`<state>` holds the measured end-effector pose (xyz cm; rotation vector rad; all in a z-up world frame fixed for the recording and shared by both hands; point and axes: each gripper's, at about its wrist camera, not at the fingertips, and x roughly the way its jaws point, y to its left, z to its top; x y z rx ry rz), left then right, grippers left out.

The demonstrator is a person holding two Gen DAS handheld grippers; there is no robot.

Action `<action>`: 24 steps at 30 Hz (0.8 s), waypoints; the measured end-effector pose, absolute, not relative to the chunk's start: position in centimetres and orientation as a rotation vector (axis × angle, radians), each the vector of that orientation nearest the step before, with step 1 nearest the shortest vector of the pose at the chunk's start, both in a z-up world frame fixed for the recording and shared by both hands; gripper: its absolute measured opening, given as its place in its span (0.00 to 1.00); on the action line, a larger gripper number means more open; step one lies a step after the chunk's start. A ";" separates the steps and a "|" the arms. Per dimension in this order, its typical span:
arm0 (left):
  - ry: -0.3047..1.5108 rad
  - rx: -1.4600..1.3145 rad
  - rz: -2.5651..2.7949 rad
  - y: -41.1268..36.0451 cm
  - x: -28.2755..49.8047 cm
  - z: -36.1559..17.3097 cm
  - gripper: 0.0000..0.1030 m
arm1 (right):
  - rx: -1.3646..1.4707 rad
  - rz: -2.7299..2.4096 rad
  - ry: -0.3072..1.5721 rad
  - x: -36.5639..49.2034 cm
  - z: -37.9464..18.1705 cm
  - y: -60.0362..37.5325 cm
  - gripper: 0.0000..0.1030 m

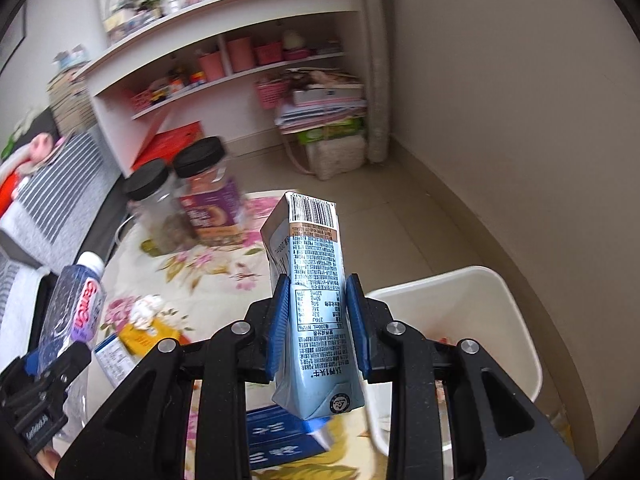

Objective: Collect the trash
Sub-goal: 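Drop the carton into the bin with the right gripper while the left drops the bottle in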

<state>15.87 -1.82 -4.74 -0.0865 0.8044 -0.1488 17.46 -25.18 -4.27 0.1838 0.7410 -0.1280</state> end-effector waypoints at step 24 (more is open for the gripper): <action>0.833 0.021 -0.359 -18.5 16.2 -5.3 0.63 | 0.349 -0.469 0.764 14.4 -5.4 -40.0 0.66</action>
